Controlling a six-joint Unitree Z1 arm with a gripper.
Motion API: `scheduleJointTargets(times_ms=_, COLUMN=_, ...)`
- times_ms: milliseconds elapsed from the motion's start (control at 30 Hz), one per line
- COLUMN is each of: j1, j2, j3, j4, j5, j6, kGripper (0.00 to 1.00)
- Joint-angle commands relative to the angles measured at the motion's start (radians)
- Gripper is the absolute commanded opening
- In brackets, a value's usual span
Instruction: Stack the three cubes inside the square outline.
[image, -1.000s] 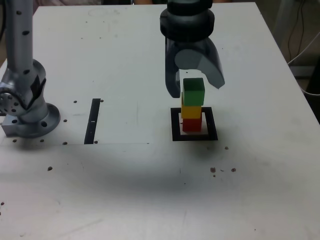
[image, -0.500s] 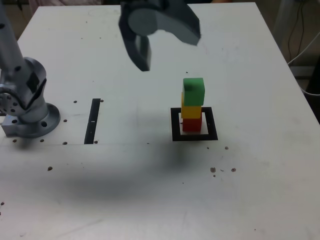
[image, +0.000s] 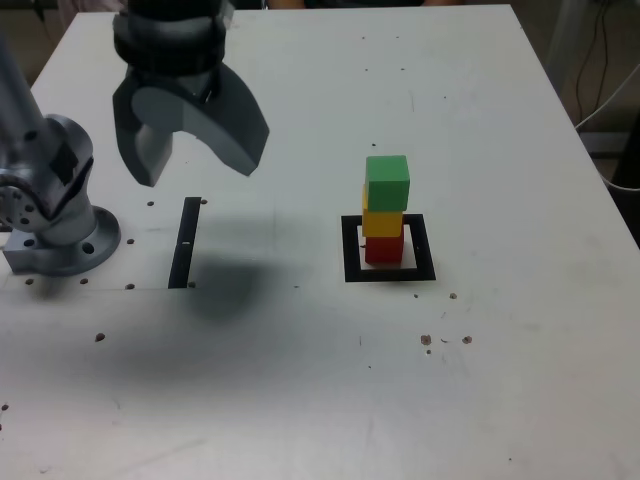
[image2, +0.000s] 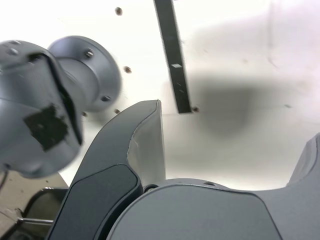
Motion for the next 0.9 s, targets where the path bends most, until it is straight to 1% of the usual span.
scheduleJointTargets(times_ms=0, j1=-0.002, j2=-0.006, j3=0.028, j4=-0.022, j5=0.007, j6=-0.007, kGripper=1.00)
scheduleJointTargets(times_ms=133, j1=-0.002, j2=-0.015, j3=0.068, j4=-0.060, j5=0.002, j6=-0.015, kGripper=1.00)
scheduleJointTargets(times_ms=267, j1=0.008, j2=-0.028, j3=0.090, j4=-0.077, j5=0.003, j6=-0.020, kGripper=1.00)
scheduleJointTargets(times_ms=533, j1=0.075, j2=-0.027, j3=0.149, j4=-0.118, j5=0.006, j6=-0.009, kGripper=1.00)
scheduleJointTargets(times_ms=667, j1=0.084, j2=-0.024, j3=0.142, j4=-0.127, j5=-0.003, j6=0.001, kGripper=1.00)
scheduleJointTargets(times_ms=867, j1=0.084, j2=-0.030, j3=0.150, j4=-0.116, j5=-0.026, j6=0.001, kGripper=0.99)
